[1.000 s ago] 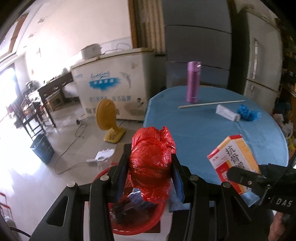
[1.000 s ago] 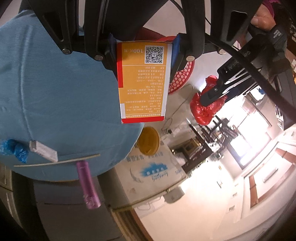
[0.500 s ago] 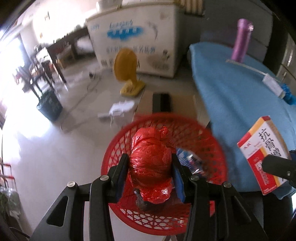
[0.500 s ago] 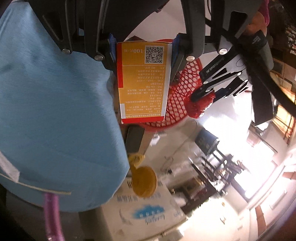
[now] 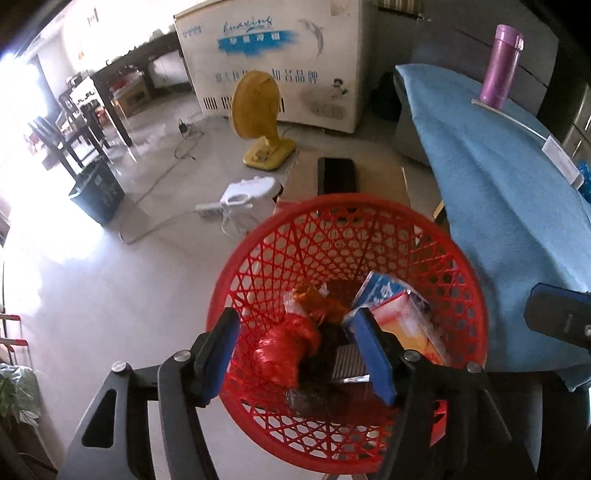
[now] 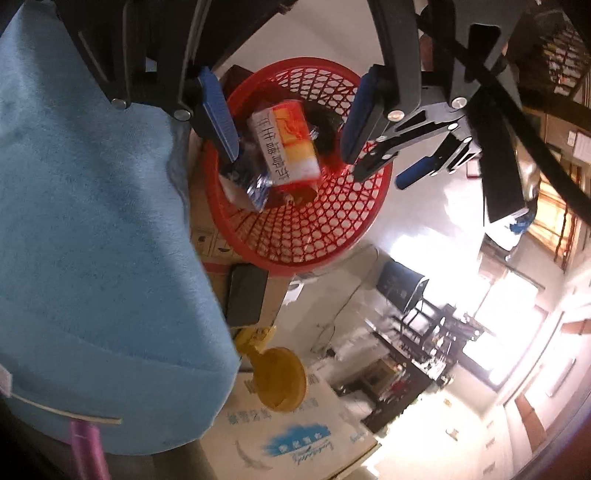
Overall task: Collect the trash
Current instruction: 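Open both grippers to drop the red bag and orange medicine box into the basket, then move both tools back over the table toward the blue bag and white box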
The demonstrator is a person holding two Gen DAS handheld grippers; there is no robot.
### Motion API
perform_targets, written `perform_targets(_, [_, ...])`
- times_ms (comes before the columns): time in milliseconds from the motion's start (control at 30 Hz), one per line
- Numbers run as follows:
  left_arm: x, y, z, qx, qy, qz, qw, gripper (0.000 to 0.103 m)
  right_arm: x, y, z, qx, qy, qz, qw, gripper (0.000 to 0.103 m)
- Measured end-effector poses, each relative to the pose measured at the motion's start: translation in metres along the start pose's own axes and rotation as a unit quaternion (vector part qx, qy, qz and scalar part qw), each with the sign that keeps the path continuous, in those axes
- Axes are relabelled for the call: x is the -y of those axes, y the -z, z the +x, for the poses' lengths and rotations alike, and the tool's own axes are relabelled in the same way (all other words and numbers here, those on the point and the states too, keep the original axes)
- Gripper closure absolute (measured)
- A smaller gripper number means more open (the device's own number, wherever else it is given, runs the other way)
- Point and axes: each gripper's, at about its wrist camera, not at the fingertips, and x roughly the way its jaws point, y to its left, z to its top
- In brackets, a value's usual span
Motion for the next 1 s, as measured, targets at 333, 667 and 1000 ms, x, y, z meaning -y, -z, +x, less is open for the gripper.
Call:
perform_targets(333, [0.048,-0.013,-0.052,0.052,0.024,0.053,0.9970,0.037,0.034,0.017,-0.076,0.102,0.024,0.011,0.994,0.042])
perform_targets(667, [0.125,-0.008,-0.090,0.070,0.070,0.128,0.9868,0.036,0.091,0.031,-0.152,0.185,0.053,0.058,0.980,0.041])
perform_targets(1000, [0.187,-0.002,-0.113,0.062,0.114,0.175,0.9760,0.036,0.158,0.054,-0.204,0.235,0.096,0.128,0.959,0.042])
